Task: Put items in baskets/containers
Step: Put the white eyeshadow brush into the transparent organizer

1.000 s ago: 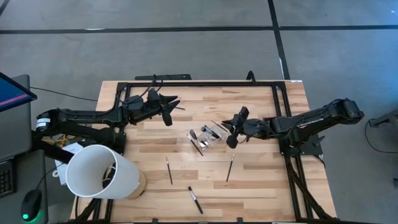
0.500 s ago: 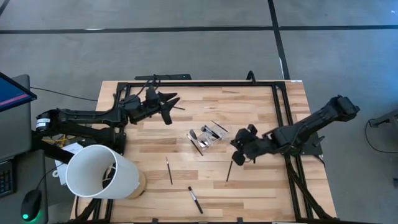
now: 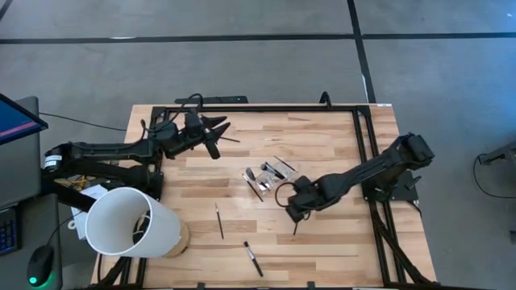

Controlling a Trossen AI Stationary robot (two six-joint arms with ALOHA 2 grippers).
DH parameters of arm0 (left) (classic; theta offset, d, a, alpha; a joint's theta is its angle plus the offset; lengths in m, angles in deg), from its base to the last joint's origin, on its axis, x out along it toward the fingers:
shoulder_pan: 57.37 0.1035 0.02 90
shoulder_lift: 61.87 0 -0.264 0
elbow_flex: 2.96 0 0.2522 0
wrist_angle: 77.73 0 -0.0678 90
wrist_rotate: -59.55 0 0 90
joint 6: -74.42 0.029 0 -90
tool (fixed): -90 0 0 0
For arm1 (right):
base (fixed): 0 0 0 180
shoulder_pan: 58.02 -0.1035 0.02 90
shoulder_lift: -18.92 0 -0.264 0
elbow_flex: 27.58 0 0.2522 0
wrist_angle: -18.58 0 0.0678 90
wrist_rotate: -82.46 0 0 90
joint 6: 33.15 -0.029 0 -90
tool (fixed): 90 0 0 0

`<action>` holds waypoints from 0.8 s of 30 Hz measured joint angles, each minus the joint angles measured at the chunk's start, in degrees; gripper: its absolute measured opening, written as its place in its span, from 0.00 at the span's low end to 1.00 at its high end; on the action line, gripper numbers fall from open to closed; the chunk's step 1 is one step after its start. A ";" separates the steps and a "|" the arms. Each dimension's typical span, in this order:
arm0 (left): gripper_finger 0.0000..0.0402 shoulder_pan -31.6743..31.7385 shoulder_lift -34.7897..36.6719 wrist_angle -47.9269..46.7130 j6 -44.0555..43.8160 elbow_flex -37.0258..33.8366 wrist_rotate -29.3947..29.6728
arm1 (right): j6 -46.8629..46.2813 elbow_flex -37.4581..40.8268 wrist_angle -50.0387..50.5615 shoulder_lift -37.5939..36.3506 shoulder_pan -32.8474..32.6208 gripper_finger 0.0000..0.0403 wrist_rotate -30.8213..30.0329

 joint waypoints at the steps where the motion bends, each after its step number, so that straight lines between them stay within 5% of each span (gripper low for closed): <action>1: 0.29 0.17 0.23 -0.04 0.88 -0.02 -0.13 | -0.82 -0.36 0.09 0.89 0.44 0.18 1.42; 10: 0.29 1.66 8.98 -3.98 2.11 -0.02 -3.98 | -3.68 -2.76 0.16 8.39 2.96 0.29 5.86; 18: 0.29 1.49 12.53 -9.39 0.09 -0.04 -12.46 | -9.26 -3.11 -0.19 10.88 2.33 0.28 5.48; 24: 0.29 1.21 12.51 -11.35 0.07 -0.04 -13.44 | -12.70 -3.22 -0.54 12.21 1.29 0.27 4.13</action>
